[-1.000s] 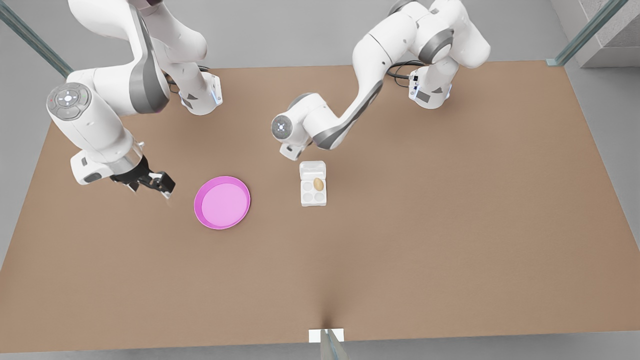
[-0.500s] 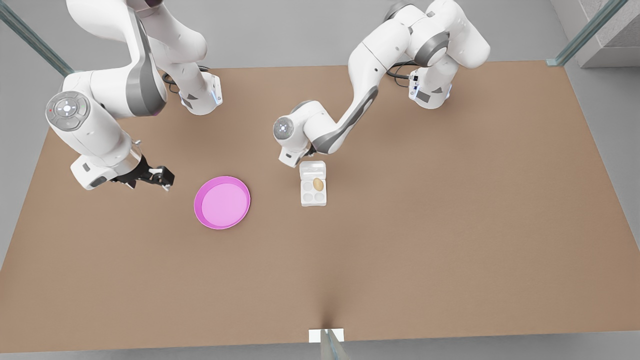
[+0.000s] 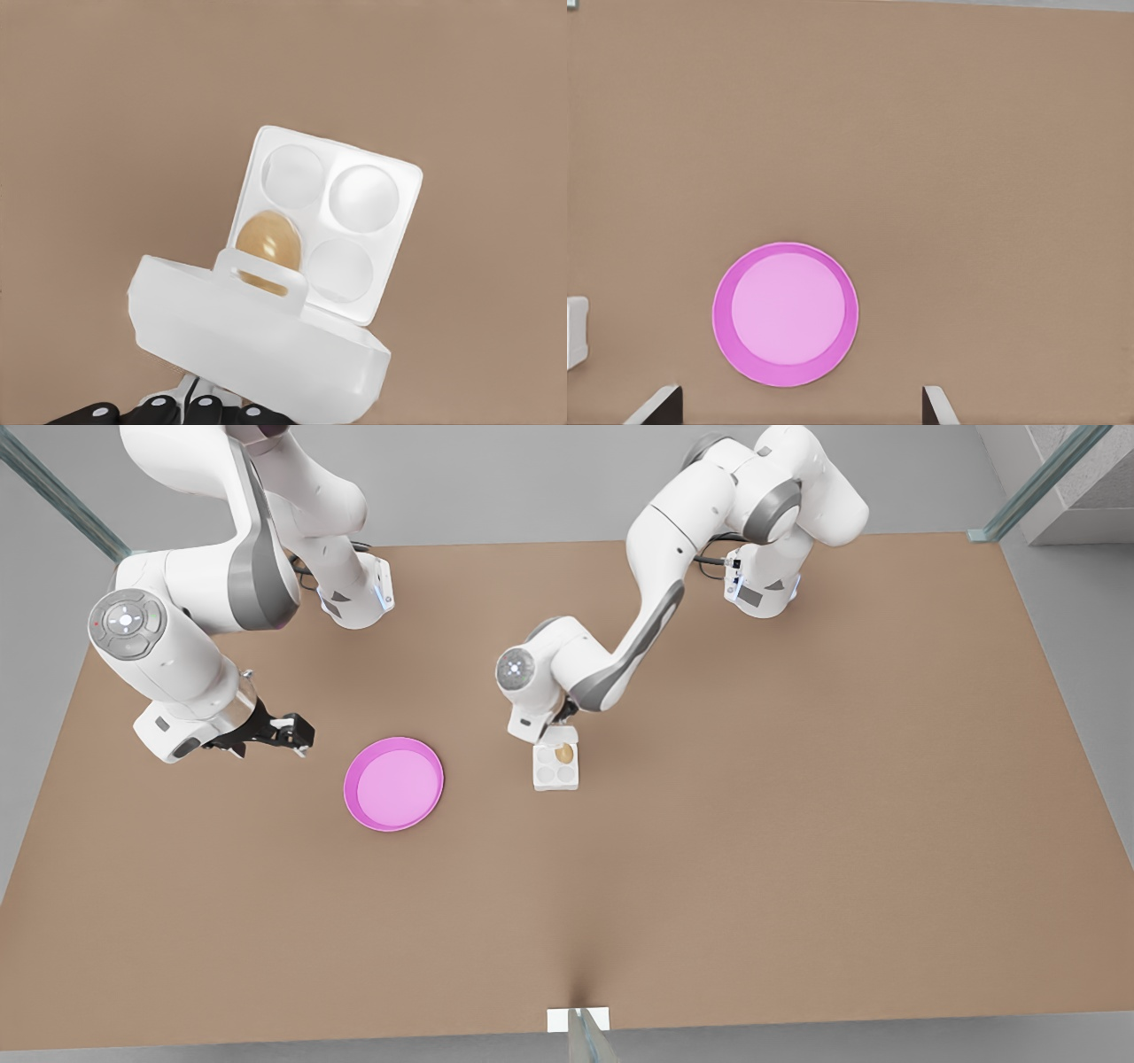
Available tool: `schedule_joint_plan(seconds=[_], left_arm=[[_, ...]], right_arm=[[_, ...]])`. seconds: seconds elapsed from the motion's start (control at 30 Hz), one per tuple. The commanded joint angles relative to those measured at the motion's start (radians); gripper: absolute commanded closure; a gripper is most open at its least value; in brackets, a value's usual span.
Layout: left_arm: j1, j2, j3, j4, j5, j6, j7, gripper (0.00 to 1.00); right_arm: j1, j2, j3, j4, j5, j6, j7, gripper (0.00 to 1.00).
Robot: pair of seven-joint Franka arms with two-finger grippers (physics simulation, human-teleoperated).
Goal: Pack egg into the box and close the box lid
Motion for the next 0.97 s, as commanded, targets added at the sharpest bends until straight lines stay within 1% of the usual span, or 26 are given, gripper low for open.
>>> schedule_joint_plan(seconds=[0.0,0.17,0.2,0.23,0.27,0.3,0.33,0.37,0.4,0.43,0.47,0.5,0.53,0.57,0.6,0.63,0.8,0.83,0.87,0.93], left_arm=[[0.001,0.000,0.022,0.001,0.000,0.019,-0.009,0.79],[0.015,-0.001,0.094,0.035,-0.003,0.039,-0.007,0.79],[0.022,-0.001,0.094,0.040,-0.005,0.037,-0.007,0.79],[0.065,-0.004,0.092,0.096,-0.012,-0.018,-0.006,0.79],[0.200,-0.026,0.092,0.224,-0.112,-0.202,0.086,0.79],[0.381,-0.061,0.092,0.296,-0.160,-0.354,0.279,0.79],[0.547,-0.067,0.098,0.330,-0.154,-0.472,0.704,0.71],[0.641,-0.067,0.147,0.328,-0.121,-0.487,1.056,0.13],[0.651,-0.064,0.218,0.327,-0.121,-0.478,1.264,0.00],[0.651,-0.069,0.220,0.337,-0.121,-0.478,1.280,0.00],[0.644,-0.138,0.218,0.376,-0.062,-0.492,1.277,0.00],[0.644,-0.283,0.212,0.373,-0.029,-0.584,1.280,0.00],[0.668,-0.459,0.186,0.261,-0.028,-0.610,1.373,0.00],[0.671,-0.564,0.135,0.182,0.023,-0.604,1.422,0.00],[0.685,-0.595,0.082,0.172,0.073,-0.607,1.441,0.00],[0.685,-0.644,0.077,0.123,0.074,-0.604,1.511,0.00],[0.682,-0.650,0.077,0.073,0.075,-0.599,1.515,0.00],[0.682,-0.649,0.077,0.073,0.075,-0.599,1.515,0.00],[0.682,-0.649,0.077,0.073,0.075,-0.599,1.515,0.00],[0.682,-0.649,0.077,0.073,0.077,-0.599,1.515,0.00]], right_arm=[[0.001,-0.001,0.001,0.001,0.001,-0.005,-0.057,0.00],[-0.004,-0.001,0.002,0.001,0.001,-0.005,-0.057,0.00],[-0.002,-0.001,0.001,0.001,0.001,-0.005,-0.057,0.00],[-0.002,-0.001,0.002,0.001,0.001,-0.011,-0.058,0.00],[-0.002,-0.001,0.001,0.001,0.001,-0.011,-0.058,0.00],[-0.002,-0.001,0.001,0.001,0.001,-0.011,-0.058,0.00],[-0.002,-0.001,0.001,0.001,0.001,-0.011,-0.058,0.00],[-0.002,-0.001,0.001,0.001,0.001,-0.011,-0.058,0.00],[-0.004,-0.001,0.001,0.002,0.001,-0.011,-0.058,0.00],[-0.002,-0.001,0.001,0.001,0.001,-0.011,-0.058,0.00],[-0.003,-0.001,0.001,0.001,0.001,-0.011,-0.058,0.00],[-0.002,-0.001,0.001,0.001,0.001,-0.011,-0.058,0.00],[-0.002,-0.001,0.001,0.001,0.001,-0.011,-0.058,0.00],[-0.002,-0.001,0.001,0.002,0.001,-0.011,-0.058,0.00],[-0.002,-0.001,0.001,0.002,0.001,-0.011,-0.058,0.00],[-0.002,-0.001,0.001,0.002,0.001,-0.011,-0.058,0.00],[-0.004,-0.001,0.002,0.002,0.001,-0.011,-0.058,0.00],[0.001,-0.001,0.002,-0.003,0.001,-0.021,-0.058,0.00],[0.001,0.004,0.002,0.008,0.001,-0.071,-0.060,0.00],[-0.006,0.048,0.002,0.027,-0.002,-0.081,-0.060,0.00]])
